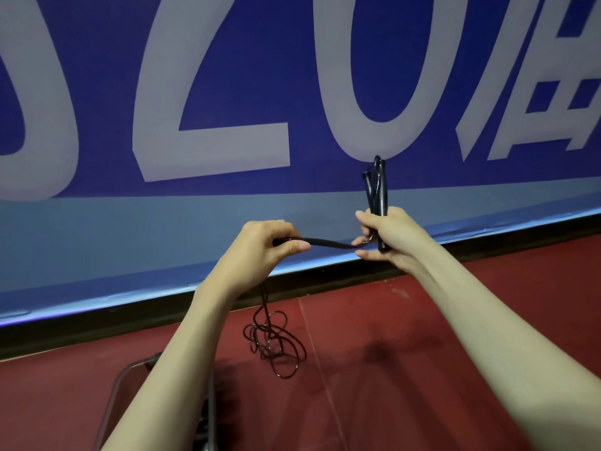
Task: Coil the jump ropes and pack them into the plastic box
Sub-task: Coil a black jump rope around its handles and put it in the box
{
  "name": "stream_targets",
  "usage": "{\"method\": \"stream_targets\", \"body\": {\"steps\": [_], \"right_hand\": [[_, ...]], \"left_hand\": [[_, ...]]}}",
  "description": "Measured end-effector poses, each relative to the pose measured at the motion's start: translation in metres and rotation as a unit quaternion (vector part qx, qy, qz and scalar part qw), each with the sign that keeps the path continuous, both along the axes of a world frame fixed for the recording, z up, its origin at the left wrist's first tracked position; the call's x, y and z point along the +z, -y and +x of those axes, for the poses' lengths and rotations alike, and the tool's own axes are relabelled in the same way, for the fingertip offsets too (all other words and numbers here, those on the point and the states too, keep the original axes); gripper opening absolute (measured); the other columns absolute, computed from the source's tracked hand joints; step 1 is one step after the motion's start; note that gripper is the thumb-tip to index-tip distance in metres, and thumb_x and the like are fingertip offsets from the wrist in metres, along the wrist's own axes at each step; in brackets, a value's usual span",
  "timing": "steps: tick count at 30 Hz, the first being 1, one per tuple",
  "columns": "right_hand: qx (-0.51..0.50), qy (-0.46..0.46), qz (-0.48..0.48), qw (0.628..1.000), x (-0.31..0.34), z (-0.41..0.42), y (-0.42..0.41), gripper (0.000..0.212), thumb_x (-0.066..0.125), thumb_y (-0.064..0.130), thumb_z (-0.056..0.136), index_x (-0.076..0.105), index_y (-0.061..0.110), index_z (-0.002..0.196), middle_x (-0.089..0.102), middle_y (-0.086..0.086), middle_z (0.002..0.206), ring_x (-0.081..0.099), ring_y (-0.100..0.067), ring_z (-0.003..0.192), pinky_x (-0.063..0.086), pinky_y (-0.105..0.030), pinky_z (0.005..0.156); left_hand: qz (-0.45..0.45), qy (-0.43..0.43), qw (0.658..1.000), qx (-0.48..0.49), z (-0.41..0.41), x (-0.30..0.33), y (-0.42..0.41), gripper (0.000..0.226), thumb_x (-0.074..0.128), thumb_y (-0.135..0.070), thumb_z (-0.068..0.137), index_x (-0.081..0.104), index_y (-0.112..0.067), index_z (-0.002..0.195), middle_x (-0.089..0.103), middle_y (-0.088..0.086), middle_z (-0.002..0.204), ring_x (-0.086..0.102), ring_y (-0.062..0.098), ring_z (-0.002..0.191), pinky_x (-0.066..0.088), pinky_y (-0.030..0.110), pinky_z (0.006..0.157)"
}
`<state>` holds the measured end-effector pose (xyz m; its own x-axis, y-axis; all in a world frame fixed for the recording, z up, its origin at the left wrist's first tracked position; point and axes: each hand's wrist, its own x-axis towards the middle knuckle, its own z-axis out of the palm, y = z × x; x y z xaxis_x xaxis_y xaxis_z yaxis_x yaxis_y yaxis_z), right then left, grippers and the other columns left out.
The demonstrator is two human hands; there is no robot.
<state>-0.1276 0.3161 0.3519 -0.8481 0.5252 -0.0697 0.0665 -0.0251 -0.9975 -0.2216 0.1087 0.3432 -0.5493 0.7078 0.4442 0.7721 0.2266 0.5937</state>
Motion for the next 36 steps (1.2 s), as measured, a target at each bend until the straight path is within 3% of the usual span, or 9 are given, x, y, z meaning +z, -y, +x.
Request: {"method": "stream_targets", "body": {"steps": [3, 6, 10, 14, 17, 20, 22, 29, 36], "right_hand": [[0.061, 0.056, 0.08, 0.993, -0.004, 0.005, 0.001, 0.008, 0.053, 0.009, 0.096, 0.054, 0.015, 0.092, 0.047, -0.003, 0.066, 0.056, -0.016, 0.057, 0.052, -0.027, 0.049], [0.16, 0.11, 0.148, 0.97, -0.003, 0.008, 0.006, 0.016, 0.052, 0.001, 0.092, 0.059, 0.012, 0.101, 0.058, -0.006, 0.077, 0.061, -0.017, 0.062, 0.052, -0.026, 0.049], [0.292, 0.17, 0.257, 0.905, 0.005, 0.012, 0.018, 0.017, 0.05, -0.001, 0.087, 0.057, 0.014, 0.085, 0.059, -0.002, 0.068, 0.052, -0.016, 0.048, 0.038, -0.023, 0.044], [0.319, 0.183, 0.271, 0.89, 0.011, 0.012, 0.02, 0.019, 0.05, -0.004, 0.081, 0.054, 0.013, 0.076, 0.052, 0.002, 0.056, 0.032, -0.013, 0.042, 0.023, -0.023, 0.046], [0.335, 0.221, 0.284, 0.871, 0.009, 0.012, 0.022, 0.014, 0.051, -0.002, 0.084, 0.058, 0.011, 0.084, 0.052, 0.002, 0.055, 0.033, -0.012, 0.041, 0.022, -0.021, 0.046], [0.345, 0.235, 0.257, 0.872, 0.004, 0.01, 0.025, 0.013, 0.051, 0.0, 0.089, 0.06, 0.009, 0.088, 0.048, 0.0, 0.055, 0.03, -0.011, 0.039, 0.022, -0.019, 0.044], [0.361, 0.235, 0.244, 0.869, 0.003, 0.01, 0.025, 0.017, 0.049, -0.002, 0.087, 0.062, 0.008, 0.091, 0.049, -0.002, 0.056, 0.03, -0.01, 0.039, 0.022, -0.018, 0.043], [0.264, 0.103, 0.257, 0.924, 0.007, 0.007, 0.014, 0.015, 0.062, -0.003, 0.081, 0.064, 0.01, 0.087, 0.068, -0.01, 0.067, 0.049, -0.013, 0.047, 0.037, -0.022, 0.047], [0.317, 0.167, 0.322, 0.876, 0.014, 0.009, 0.008, 0.008, 0.063, 0.01, 0.089, 0.064, 0.003, 0.093, 0.05, 0.0, 0.058, 0.037, -0.013, 0.049, 0.027, -0.024, 0.047]], "left_hand": [[-0.019, -0.036, 0.999, -0.015, 0.002, 0.001, -0.003, 0.013, 0.068, -0.031, 0.088, 0.073, -0.019, 0.085, 0.057, -0.006, 0.073, 0.048, 0.009, 0.065, 0.037, 0.021, 0.061], [0.012, -0.065, 0.998, 0.007, 0.001, 0.003, -0.006, 0.013, 0.07, -0.031, 0.086, 0.074, -0.018, 0.085, 0.053, -0.004, 0.078, 0.049, 0.01, 0.068, 0.038, 0.022, 0.063], [0.061, -0.115, 0.991, 0.04, -0.002, -0.002, -0.008, 0.01, 0.071, -0.034, 0.084, 0.069, -0.025, 0.084, 0.048, -0.01, 0.099, 0.052, 0.01, 0.08, 0.048, 0.037, 0.07], [0.046, -0.112, 0.99, 0.076, 0.006, -0.004, -0.007, 0.018, 0.062, -0.045, 0.087, 0.052, -0.031, 0.092, 0.054, -0.02, 0.116, 0.058, 0.003, 0.084, 0.051, 0.044, 0.074], [0.023, -0.065, 0.995, 0.071, 0.013, -0.002, -0.009, 0.03, 0.06, -0.047, 0.088, 0.031, -0.043, 0.093, 0.062, -0.02, 0.11, 0.062, 0.007, 0.08, 0.049, 0.037, 0.077], [-0.065, -0.127, 0.985, 0.094, 0.01, -0.004, -0.012, 0.019, 0.049, -0.054, 0.092, 0.051, -0.04, 0.105, 0.067, -0.02, 0.099, 0.056, 0.005, 0.076, 0.048, 0.033, 0.075], [-0.111, -0.117, 0.981, 0.109, 0.006, -0.007, -0.013, 0.034, 0.043, -0.058, 0.093, 0.063, -0.03, 0.091, 0.067, -0.011, 0.083, 0.058, 0.015, 0.076, 0.049, 0.037, 0.073], [-0.018, -0.091, 0.981, 0.171, 0.003, -0.013, -0.014, 0.056, 0.03, -0.069, 0.082, 0.035, -0.017, 0.06, 0.039, 0.004, 0.049, 0.043, 0.035, 0.059, 0.033, 0.037, 0.054], [-0.02, -0.019, 0.992, 0.125, -0.003, -0.017, -0.013, 0.064, 0.046, -0.064, 0.089, 0.041, -0.006, 0.063, 0.04, 0.011, 0.053, 0.035, 0.024, 0.054, 0.032, 0.035, 0.055]]}}
